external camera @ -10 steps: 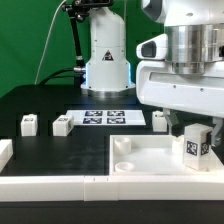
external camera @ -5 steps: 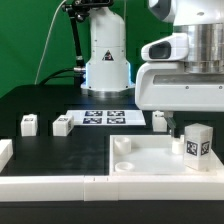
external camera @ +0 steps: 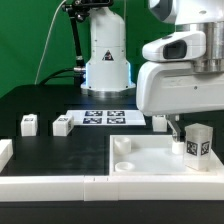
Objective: Assemble one leg
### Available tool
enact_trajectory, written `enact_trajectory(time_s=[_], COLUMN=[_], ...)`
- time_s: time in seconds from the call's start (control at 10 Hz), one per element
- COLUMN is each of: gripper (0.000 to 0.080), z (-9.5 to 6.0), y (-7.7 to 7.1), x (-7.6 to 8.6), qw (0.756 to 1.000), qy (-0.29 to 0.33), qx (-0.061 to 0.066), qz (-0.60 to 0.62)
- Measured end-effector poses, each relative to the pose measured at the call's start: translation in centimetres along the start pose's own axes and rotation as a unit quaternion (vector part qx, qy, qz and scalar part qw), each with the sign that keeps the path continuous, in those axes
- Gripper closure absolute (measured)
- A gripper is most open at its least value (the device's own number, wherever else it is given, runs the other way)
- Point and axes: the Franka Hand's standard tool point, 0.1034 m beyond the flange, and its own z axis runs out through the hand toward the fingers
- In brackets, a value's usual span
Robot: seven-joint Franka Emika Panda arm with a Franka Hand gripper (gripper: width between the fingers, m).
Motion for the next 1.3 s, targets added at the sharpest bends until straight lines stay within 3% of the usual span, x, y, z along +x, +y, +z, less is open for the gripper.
enact_trajectory(time_s=[0.2, 0.3, 0.4, 0.5, 0.6, 0.8, 1.0, 1.3], gripper=[0.015, 0.0245, 0.0245, 0.043, 0.0508, 0.0508, 0.0508, 0.0508], z=[0.0, 0.0, 0.0, 0.0, 0.0, 0.0, 0.1, 0.3], y=[0.2, 0.2, 0.2, 0.2, 0.2, 0.4, 0.9, 1.6], x=[0.0, 0.0, 0.0, 0.0, 0.0, 0.0, -0.1, -0.2], qw=[1.0, 1.0, 1.0, 1.0, 1.0, 0.999, 0.981, 0.914], qy=[0.0, 0.0, 0.0, 0.0, 0.0, 0.0, -0.001, 0.0], qx=[0.0, 0.0, 0.0, 0.0, 0.0, 0.003, 0.005, 0.007], qz=[-0.031, -0.03, -0.029, -0.021, -0.007, 0.054, 0.193, 0.406])
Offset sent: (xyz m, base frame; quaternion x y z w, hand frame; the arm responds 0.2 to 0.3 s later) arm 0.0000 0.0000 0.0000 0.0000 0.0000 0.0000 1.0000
